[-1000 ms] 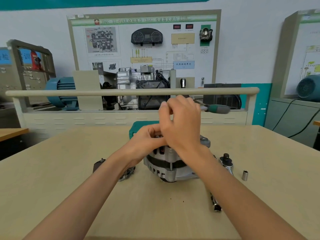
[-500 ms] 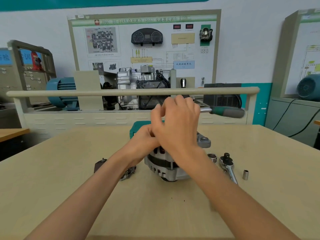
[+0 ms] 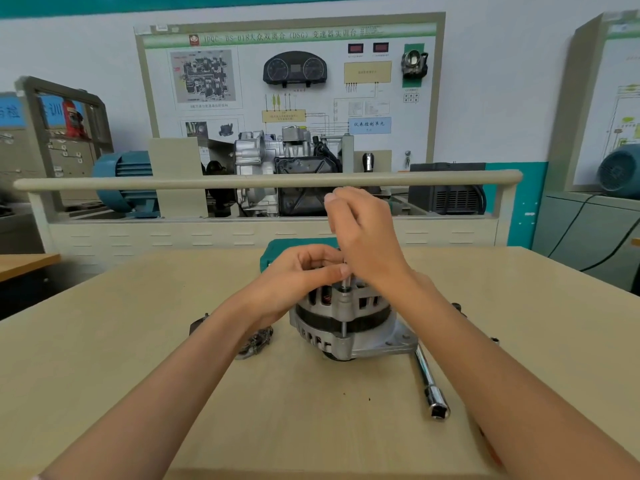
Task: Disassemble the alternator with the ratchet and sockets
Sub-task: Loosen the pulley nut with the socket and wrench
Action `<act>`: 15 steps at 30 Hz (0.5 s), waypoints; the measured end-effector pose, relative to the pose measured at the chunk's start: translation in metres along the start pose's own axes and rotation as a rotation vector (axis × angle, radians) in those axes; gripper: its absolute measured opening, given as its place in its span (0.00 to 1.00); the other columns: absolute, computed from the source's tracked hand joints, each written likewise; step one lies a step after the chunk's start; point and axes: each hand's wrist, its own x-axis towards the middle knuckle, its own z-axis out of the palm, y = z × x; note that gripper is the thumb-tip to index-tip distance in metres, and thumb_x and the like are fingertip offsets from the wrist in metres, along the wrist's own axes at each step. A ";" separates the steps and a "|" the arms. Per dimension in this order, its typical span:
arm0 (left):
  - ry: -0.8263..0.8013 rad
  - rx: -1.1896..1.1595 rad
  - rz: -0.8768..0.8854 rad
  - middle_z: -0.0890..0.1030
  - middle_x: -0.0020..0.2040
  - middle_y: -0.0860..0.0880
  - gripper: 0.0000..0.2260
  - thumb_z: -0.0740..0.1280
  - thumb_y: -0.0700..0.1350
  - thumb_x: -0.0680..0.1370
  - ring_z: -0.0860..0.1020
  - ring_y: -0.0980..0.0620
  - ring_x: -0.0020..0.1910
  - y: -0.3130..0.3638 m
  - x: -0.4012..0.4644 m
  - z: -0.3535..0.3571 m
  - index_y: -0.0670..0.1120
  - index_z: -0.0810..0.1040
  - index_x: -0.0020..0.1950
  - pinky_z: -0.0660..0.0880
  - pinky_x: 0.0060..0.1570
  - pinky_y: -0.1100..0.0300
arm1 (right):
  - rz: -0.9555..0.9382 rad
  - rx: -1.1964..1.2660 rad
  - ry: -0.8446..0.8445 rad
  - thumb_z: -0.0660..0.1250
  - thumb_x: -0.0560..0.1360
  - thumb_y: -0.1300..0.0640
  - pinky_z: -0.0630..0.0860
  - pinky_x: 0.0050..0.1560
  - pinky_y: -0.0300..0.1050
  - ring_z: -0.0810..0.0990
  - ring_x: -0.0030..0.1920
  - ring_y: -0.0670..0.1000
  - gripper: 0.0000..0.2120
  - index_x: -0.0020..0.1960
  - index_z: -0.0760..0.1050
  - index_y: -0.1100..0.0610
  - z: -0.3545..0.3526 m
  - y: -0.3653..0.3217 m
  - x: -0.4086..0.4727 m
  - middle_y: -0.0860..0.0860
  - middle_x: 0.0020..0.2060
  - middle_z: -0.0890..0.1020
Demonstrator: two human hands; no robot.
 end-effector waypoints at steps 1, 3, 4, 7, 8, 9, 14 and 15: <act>0.002 0.003 0.001 0.85 0.49 0.48 0.08 0.70 0.45 0.71 0.82 0.49 0.52 0.000 0.000 0.001 0.48 0.82 0.49 0.77 0.54 0.60 | 0.013 0.003 0.012 0.55 0.74 0.56 0.60 0.36 0.43 0.64 0.31 0.47 0.15 0.28 0.60 0.54 0.000 -0.002 -0.001 0.47 0.25 0.64; 0.012 0.031 0.016 0.85 0.46 0.49 0.09 0.69 0.38 0.74 0.82 0.51 0.49 0.001 0.000 0.003 0.52 0.84 0.45 0.78 0.49 0.63 | -0.018 -0.199 0.098 0.56 0.73 0.57 0.62 0.39 0.44 0.66 0.34 0.49 0.11 0.32 0.64 0.56 0.001 -0.005 -0.010 0.48 0.29 0.67; 0.022 0.047 0.031 0.85 0.45 0.50 0.15 0.67 0.35 0.75 0.82 0.53 0.48 0.002 0.000 0.003 0.56 0.84 0.44 0.78 0.47 0.64 | -0.035 -0.410 0.139 0.56 0.72 0.56 0.63 0.42 0.45 0.67 0.37 0.50 0.09 0.35 0.67 0.57 0.004 -0.006 -0.017 0.50 0.32 0.70; 0.070 0.108 0.060 0.84 0.46 0.52 0.20 0.63 0.35 0.76 0.80 0.58 0.47 0.004 -0.001 0.005 0.62 0.81 0.45 0.79 0.50 0.59 | -0.022 -0.938 0.192 0.53 0.69 0.50 0.62 0.46 0.47 0.69 0.42 0.54 0.14 0.43 0.71 0.58 0.014 -0.015 -0.032 0.53 0.39 0.72; 0.079 0.115 0.058 0.84 0.45 0.53 0.20 0.63 0.36 0.76 0.80 0.58 0.46 0.005 -0.001 0.006 0.63 0.80 0.44 0.79 0.50 0.58 | -0.020 -0.971 0.198 0.52 0.68 0.50 0.62 0.46 0.47 0.69 0.42 0.54 0.15 0.43 0.72 0.58 0.016 -0.019 -0.032 0.53 0.39 0.72; 0.080 0.124 0.057 0.84 0.43 0.54 0.20 0.63 0.36 0.75 0.80 0.59 0.44 0.005 -0.001 0.007 0.64 0.81 0.43 0.79 0.48 0.60 | -0.015 -0.941 0.190 0.52 0.69 0.50 0.61 0.46 0.47 0.69 0.42 0.53 0.15 0.43 0.72 0.58 0.016 -0.022 -0.030 0.53 0.39 0.73; 0.001 0.088 0.021 0.85 0.45 0.55 0.15 0.66 0.38 0.76 0.82 0.59 0.48 0.005 -0.003 0.007 0.58 0.84 0.44 0.76 0.47 0.68 | 0.115 -0.079 0.080 0.55 0.71 0.54 0.63 0.40 0.47 0.67 0.31 0.50 0.16 0.25 0.65 0.57 0.004 -0.009 -0.002 0.51 0.24 0.69; -0.027 0.088 0.012 0.85 0.49 0.54 0.12 0.66 0.40 0.77 0.81 0.58 0.52 0.006 -0.003 0.007 0.57 0.84 0.49 0.76 0.52 0.67 | 0.204 0.163 0.086 0.55 0.71 0.55 0.65 0.38 0.47 0.66 0.29 0.50 0.19 0.23 0.63 0.59 0.001 -0.008 0.003 0.52 0.21 0.67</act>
